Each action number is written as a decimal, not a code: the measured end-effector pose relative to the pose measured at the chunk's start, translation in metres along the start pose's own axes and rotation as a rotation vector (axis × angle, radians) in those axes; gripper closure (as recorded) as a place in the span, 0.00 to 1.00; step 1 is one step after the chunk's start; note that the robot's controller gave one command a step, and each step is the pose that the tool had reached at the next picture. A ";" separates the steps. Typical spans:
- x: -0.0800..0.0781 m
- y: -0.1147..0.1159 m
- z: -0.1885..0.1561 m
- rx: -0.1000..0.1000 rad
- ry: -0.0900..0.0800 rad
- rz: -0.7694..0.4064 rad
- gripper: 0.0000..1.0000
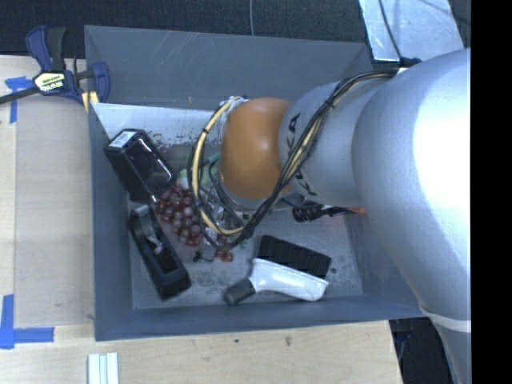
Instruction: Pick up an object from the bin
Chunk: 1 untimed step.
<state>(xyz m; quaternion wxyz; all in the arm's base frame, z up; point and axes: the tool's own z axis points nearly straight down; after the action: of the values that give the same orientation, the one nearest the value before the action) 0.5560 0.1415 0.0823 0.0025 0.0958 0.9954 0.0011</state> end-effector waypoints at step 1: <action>-0.007 -0.002 0.012 -0.001 -0.002 -0.023 1.00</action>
Offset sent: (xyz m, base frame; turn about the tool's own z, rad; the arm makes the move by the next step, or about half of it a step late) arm 0.0000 0.0000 0.0000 0.0000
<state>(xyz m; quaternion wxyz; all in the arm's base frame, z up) 0.5624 0.1381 0.0704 0.0034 0.0844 0.9964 0.0013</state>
